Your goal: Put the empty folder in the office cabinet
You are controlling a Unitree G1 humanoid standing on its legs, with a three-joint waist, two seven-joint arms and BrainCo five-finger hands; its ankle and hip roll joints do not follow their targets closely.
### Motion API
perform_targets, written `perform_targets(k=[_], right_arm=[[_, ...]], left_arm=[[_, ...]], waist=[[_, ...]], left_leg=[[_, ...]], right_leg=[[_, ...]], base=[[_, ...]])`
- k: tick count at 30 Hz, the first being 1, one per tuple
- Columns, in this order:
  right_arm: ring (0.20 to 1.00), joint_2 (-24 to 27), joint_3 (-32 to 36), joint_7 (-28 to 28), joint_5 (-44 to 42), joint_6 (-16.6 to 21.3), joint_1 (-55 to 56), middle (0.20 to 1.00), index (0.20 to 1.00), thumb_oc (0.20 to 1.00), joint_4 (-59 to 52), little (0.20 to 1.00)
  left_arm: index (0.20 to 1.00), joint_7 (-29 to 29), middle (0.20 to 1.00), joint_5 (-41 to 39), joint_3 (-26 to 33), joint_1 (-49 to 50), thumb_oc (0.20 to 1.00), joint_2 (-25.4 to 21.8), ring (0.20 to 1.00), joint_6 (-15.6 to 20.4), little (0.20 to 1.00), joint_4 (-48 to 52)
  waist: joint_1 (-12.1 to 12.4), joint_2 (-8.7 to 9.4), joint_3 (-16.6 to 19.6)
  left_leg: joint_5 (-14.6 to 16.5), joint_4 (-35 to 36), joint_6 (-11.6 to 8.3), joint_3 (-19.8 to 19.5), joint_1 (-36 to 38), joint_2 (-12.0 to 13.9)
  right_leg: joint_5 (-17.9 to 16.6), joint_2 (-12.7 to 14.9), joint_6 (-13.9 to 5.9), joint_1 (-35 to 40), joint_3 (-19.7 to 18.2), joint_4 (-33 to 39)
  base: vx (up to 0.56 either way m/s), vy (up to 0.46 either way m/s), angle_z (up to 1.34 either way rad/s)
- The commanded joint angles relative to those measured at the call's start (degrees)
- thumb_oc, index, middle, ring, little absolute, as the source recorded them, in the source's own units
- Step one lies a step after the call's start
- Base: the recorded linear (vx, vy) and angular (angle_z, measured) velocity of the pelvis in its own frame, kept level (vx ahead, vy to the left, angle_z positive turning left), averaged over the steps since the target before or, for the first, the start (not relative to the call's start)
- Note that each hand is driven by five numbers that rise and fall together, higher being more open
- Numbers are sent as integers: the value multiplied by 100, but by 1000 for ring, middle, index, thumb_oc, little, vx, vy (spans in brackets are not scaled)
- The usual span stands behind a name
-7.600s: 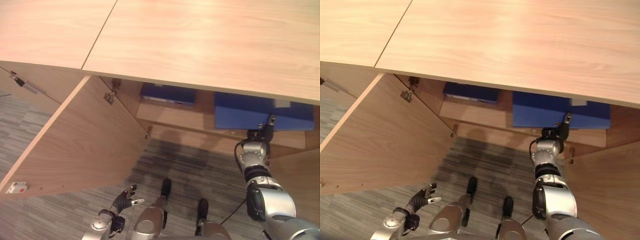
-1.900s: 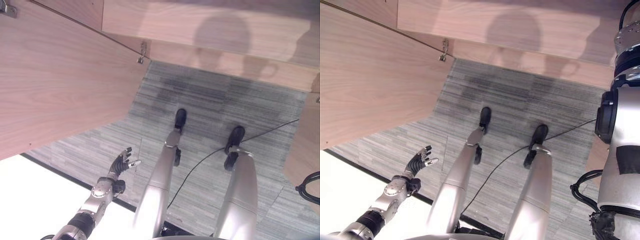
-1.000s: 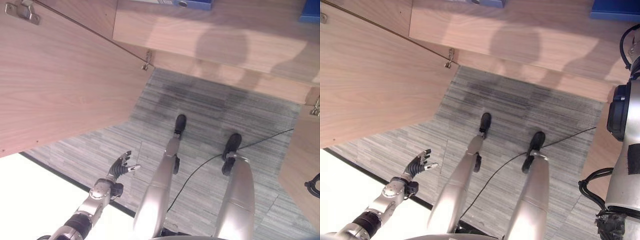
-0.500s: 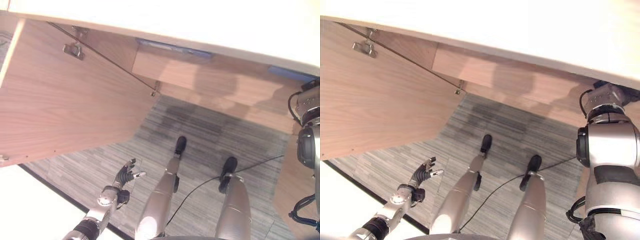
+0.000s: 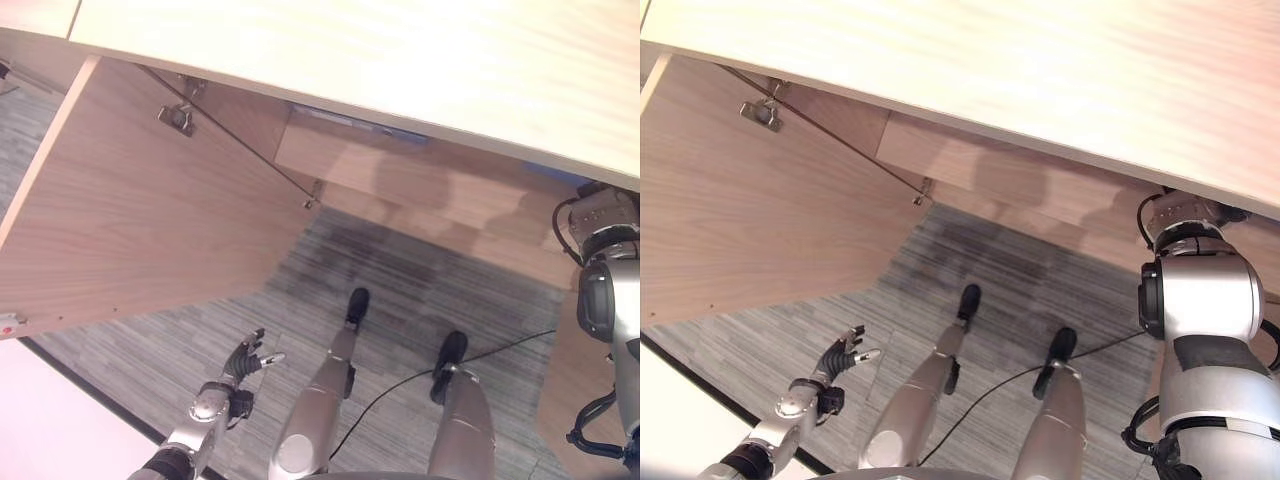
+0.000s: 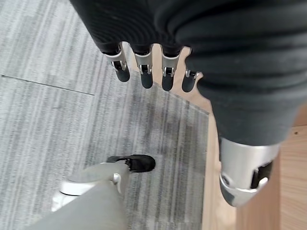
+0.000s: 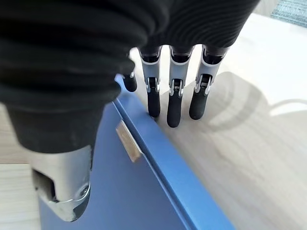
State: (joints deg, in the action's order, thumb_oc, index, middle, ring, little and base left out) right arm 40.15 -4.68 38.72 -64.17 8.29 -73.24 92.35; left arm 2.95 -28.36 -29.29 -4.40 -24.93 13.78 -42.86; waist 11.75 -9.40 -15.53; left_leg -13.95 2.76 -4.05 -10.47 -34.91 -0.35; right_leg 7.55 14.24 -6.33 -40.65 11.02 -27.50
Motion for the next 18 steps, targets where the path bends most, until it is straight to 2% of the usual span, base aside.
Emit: perform_targets(k=[1,7,8,16,17,18], right_arm=[[1000,375,-226,33,-109,186,-395,1000,1000,1000,-89,1000],[1000,617,-705,-80,13,104,-913,1000,1000,1000,-158,1000],[1000,809,-1140,-163,307,-47,-1297,1000,1000,1000,-216,1000],[1000,1297,-2054,-373,898,-219,-2070,1000,1000,1000,-360,1000],[1000,1301,-2064,-377,899,-222,-2081,1000,1000,1000,-359,1000],[1000,1338,-2087,-387,920,-225,-2106,1000,1000,1000,-352,1000]], left_arm=[[1000,62,1000,-105,70,-276,1000,-81,1000,119,1000,-147],[1000,79,1000,-132,94,-297,1000,-84,1000,145,1000,-297],[1000,77,1000,-147,118,-300,1000,-123,1000,161,1000,-289],[1000,22,1000,-131,109,-189,1000,-174,1000,192,1000,-178],[1000,23,1000,-133,110,-194,1000,-169,1000,187,1000,-176],[1000,8,1000,-121,105,-176,1000,-186,1000,188,1000,-135]], waist=[[205,70,-548],[232,92,-544],[267,91,-552],[326,45,-521],[311,61,-468],[330,39,-521]], left_leg=[[910,-15,-280,228,457,325],[878,28,-284,234,416,316],[849,61,-284,234,394,310],[785,124,-285,211,353,267],[916,171,-297,194,422,276],[785,128,-289,199,357,265]], right_leg=[[-424,213,-468,599,-102,1039],[-451,222,-469,553,-128,1069],[-477,230,-473,501,-149,1073],[-503,250,-475,410,-164,1069],[-318,241,-509,462,-216,1054],[-491,249,-475,409,-159,1059]], base=[[12,17,-8],[5,3,-2],[10,-8,-3],[16,-2,-2],[0,0,0],[0,0,0]])
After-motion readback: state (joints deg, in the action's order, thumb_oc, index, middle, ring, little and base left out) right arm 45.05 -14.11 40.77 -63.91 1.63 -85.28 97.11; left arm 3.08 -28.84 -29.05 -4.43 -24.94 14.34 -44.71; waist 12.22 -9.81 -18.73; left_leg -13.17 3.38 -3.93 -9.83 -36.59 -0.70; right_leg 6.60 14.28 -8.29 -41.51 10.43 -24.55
